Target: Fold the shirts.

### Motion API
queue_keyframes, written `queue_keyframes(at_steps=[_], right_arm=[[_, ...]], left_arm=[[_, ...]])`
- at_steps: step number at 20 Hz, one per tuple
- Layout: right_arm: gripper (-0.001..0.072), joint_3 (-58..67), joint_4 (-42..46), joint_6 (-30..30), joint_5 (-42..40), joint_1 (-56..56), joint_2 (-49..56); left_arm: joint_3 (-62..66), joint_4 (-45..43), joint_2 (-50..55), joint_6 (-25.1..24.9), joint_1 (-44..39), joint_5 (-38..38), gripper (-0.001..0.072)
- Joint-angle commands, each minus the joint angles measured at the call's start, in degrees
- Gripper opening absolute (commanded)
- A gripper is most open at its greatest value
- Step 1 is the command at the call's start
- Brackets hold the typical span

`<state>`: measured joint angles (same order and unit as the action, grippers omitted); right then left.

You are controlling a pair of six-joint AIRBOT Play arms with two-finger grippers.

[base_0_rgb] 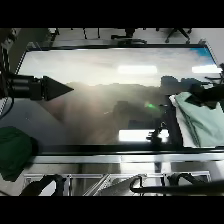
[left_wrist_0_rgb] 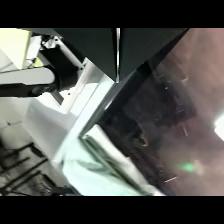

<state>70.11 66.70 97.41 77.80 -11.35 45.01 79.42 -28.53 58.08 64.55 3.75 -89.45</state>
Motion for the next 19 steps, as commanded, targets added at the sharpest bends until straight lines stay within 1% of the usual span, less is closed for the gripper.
queue_keyframes(at_steps=[1,3,5,7,9,15,19], right_arm=[[0.0015,-11.0,-1.0,-0.1,-10.4,14.2,-5.4],[0.0015,-14.1,-0.9,-0.2,-12.1,19.2,-6.0],[0.0015,-16.0,-1.0,-0.1,-12.5,21.8,-5.8],[0.0015,-17.0,-1.2,-0.1,-12.2,22.4,-5.1],[0.0015,-17.2,-1.9,-0.1,-10.0,22.4,-4.5],[0.0015,-17.2,-1.9,-0.1,-9.7,22.4,-3.8],[0.0015,-17.2,-1.9,-0.1,-9.7,22.4,-3.8]], left_arm=[[-14.6,-7.0,-10.1,0.0,0.0,6.2,0.0012],[-21.5,-9.5,-14.4,0.0,0.0,9.2,0.0012],[-27.2,-9.4,-17.9,0.0,0.0,11.3,0.0013],[-31.0,-9.4,-20.6,0.0,0.0,13.0,0.0013],[-33.9,-9.4,-22.9,0.0,0.0,14.5,0.0013],[-37.3,-9.5,-26.5,0.0,0.0,15.8,0.0013],[-37.2,-9.4,-26.5,0.0,0.0,15.6,0.0013]])
